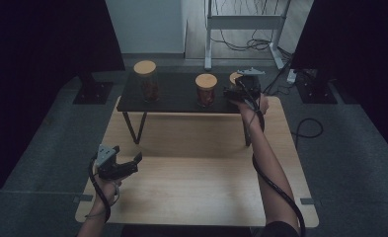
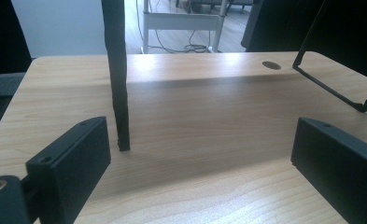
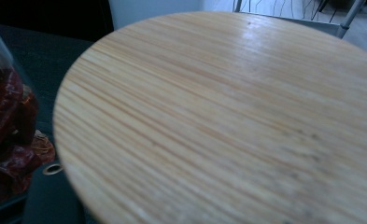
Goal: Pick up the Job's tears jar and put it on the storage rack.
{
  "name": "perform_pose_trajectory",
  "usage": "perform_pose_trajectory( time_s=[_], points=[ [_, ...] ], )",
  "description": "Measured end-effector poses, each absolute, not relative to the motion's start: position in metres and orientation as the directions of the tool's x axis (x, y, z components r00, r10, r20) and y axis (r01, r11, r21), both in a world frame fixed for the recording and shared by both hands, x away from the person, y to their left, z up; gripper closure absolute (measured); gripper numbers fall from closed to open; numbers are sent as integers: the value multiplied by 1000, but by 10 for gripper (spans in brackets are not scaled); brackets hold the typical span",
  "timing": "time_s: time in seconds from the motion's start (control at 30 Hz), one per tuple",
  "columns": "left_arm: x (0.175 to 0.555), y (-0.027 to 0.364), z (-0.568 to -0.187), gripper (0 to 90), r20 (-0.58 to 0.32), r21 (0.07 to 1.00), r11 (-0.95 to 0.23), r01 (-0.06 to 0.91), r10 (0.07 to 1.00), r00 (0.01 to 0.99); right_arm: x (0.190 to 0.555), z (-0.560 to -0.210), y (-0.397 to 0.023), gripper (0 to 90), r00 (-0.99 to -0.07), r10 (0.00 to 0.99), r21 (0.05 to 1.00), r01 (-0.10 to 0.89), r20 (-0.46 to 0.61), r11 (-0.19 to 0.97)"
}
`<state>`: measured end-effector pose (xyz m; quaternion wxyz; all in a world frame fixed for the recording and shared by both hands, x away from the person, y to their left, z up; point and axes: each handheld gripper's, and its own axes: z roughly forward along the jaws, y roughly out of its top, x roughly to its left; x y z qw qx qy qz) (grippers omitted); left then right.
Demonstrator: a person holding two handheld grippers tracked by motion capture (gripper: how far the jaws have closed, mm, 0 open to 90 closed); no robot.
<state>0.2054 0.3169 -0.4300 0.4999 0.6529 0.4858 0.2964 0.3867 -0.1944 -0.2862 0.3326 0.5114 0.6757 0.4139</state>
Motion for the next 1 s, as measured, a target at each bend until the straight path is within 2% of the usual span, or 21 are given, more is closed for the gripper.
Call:
perform_pose_trajectory(
  time_s=[0.43, 1.0],
  points=[
    [204, 315, -429, 44, -95, 942, -32, 334, 929, 358, 372, -289, -194, 122, -241, 970, 924, 363, -32, 120],
    [201, 313, -427, 44, -89, 945, -38, 324, 925, 368, 351, -293, -198, 71, -219, 976, 932, 350, -19, 97]
  ],
)
